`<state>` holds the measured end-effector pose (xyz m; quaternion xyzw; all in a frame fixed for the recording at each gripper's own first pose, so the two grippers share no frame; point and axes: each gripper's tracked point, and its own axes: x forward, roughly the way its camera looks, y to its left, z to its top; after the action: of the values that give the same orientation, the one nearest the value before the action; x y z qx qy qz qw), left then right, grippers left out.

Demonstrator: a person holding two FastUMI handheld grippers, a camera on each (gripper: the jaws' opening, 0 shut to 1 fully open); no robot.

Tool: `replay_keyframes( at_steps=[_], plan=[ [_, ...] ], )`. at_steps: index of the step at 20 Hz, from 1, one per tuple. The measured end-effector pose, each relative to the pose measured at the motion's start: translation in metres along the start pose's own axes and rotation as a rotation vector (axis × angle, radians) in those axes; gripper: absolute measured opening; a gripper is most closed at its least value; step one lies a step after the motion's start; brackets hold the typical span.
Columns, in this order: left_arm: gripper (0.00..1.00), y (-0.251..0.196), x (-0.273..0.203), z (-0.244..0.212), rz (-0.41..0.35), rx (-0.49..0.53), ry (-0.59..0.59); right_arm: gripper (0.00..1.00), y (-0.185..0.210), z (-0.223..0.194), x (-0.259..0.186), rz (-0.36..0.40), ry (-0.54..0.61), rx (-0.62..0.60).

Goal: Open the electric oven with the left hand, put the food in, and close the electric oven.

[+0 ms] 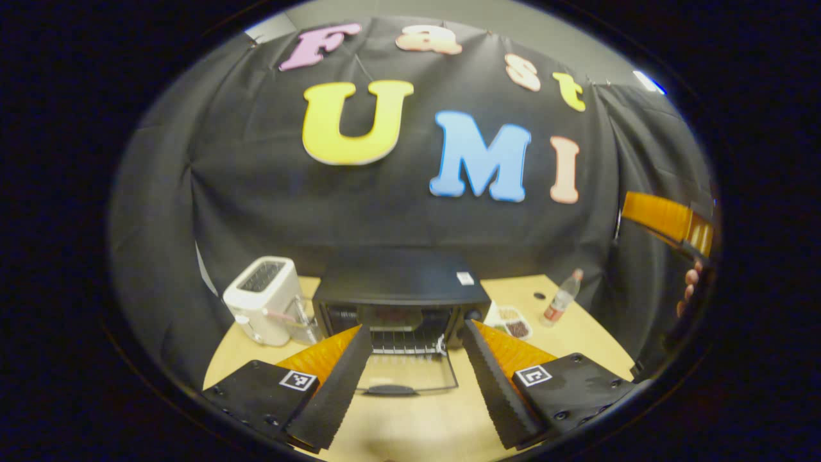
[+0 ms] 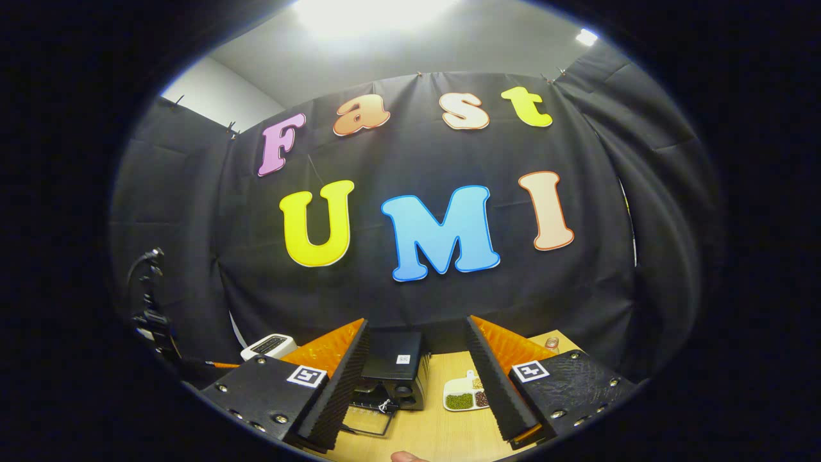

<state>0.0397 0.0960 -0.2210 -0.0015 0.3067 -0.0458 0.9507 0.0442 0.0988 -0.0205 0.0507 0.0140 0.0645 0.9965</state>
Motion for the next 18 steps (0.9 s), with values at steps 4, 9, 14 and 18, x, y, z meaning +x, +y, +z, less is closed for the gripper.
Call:
replay_keyframes(
  at_steps=[4, 9, 14, 18],
  plan=[
    [0.97, 0.002, 0.029, -0.072, 0.019, -0.011, 0.236, 0.9, -0.015, -0.013, 0.007, -0.011, 0.04, 0.017],
    [0.97, 0.007, 0.057, -0.143, 0.018, -0.031, 0.467, 0.9, -0.038, -0.026, 0.007, -0.054, 0.073, 0.026],
    [1.0, 0.024, 0.088, -0.187, 0.039, -0.027, 0.587, 0.9, -0.058, -0.025, 0.002, -0.11, 0.069, 0.013],
    [1.0, 0.03, 0.115, -0.208, 0.031, -0.016, 0.65, 0.9, -0.07, -0.024, -0.002, -0.147, 0.068, -0.002]
  ],
)
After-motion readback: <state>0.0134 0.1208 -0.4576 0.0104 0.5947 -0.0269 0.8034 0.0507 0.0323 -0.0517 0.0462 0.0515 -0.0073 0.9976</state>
